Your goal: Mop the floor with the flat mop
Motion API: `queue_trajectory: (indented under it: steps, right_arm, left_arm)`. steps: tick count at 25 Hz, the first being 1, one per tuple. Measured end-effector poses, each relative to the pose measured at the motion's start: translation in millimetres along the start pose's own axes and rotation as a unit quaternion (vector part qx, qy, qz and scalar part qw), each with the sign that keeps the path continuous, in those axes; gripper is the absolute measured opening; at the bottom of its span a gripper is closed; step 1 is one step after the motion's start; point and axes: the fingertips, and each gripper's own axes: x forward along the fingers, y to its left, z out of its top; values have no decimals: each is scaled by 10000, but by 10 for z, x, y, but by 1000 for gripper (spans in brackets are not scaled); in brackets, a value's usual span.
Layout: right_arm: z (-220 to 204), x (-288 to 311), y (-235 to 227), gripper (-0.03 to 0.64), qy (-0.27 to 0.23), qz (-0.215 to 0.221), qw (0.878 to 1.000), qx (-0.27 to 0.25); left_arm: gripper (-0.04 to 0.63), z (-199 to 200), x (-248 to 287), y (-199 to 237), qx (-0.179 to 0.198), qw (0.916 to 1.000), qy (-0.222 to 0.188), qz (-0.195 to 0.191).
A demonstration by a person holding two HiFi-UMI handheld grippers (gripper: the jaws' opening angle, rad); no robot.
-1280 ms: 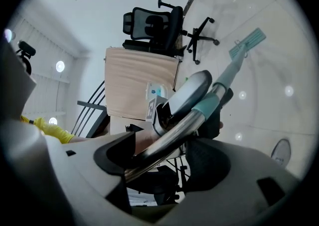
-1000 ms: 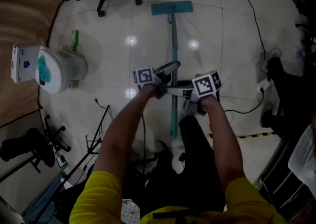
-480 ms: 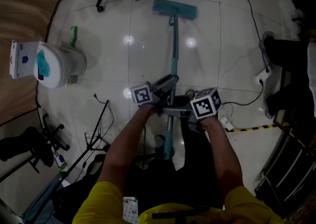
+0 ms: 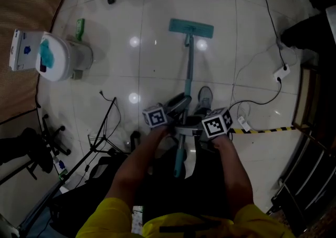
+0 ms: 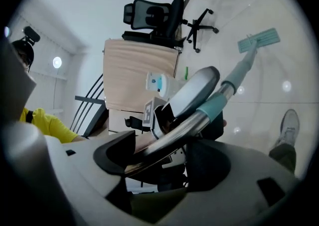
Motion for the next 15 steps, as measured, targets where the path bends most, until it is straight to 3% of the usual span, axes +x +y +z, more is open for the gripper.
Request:
queue_trajectory:
  steps: [7, 15]
  right_arm:
    - [523, -147, -200, 328, 276, 29, 9994, -193]
    - [1799, -694, -582, 328, 662, 37, 9966, -486]
  left_arm:
    - [304, 472, 444, 27, 109, 9995, -208, -202]
    - [296, 1428, 1504, 127, -78, 9983, -569, -79]
